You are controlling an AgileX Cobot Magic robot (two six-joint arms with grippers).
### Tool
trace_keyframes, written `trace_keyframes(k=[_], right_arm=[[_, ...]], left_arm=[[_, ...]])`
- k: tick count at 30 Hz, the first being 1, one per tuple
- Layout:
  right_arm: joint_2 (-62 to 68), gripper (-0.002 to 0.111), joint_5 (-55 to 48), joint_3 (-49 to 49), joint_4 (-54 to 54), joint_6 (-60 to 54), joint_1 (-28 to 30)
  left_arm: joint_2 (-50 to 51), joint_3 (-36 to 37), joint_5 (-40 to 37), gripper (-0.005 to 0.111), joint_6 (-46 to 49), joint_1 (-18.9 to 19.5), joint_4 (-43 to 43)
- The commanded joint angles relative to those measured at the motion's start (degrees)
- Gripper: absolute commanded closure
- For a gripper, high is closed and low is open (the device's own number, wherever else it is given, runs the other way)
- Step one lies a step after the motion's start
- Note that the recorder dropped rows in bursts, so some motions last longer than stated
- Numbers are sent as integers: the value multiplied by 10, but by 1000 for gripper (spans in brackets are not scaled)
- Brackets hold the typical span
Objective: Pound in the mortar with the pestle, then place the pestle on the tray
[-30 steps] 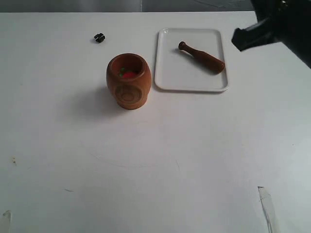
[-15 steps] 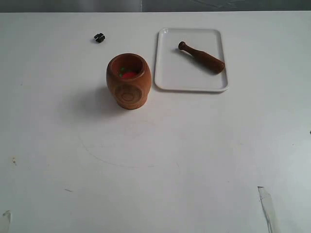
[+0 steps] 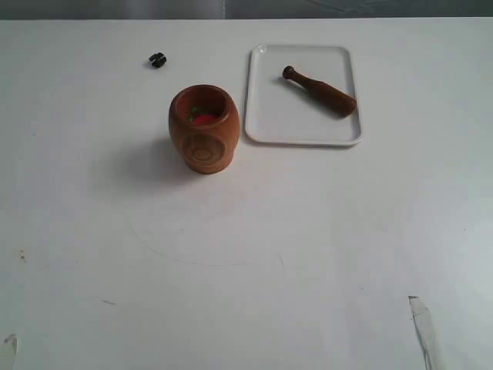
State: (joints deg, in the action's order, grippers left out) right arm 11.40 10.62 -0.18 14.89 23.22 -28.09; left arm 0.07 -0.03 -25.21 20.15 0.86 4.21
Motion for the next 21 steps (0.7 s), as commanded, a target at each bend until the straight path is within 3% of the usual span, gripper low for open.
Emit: trace_keyframes(k=[1,6,11,17,21], right_arm=[[-24,108,-70,2,-20,17,1],[-24,108,-106,2,-118,52,1],[-24,108,-101,2,-119,51,1],[-24,108,-251,2,0,-81,0],[-24,108,-251,2,19,-81,0]], left_arm=[[-1,0,2,107,-5,-4,-4],[-1,0,2,107,-5,-4,-4],[-1,0,2,107,-5,-4,-4],[-1,0,2,107,-5,-4,-4],[-1,0,2,107,-5,-4,-4]])
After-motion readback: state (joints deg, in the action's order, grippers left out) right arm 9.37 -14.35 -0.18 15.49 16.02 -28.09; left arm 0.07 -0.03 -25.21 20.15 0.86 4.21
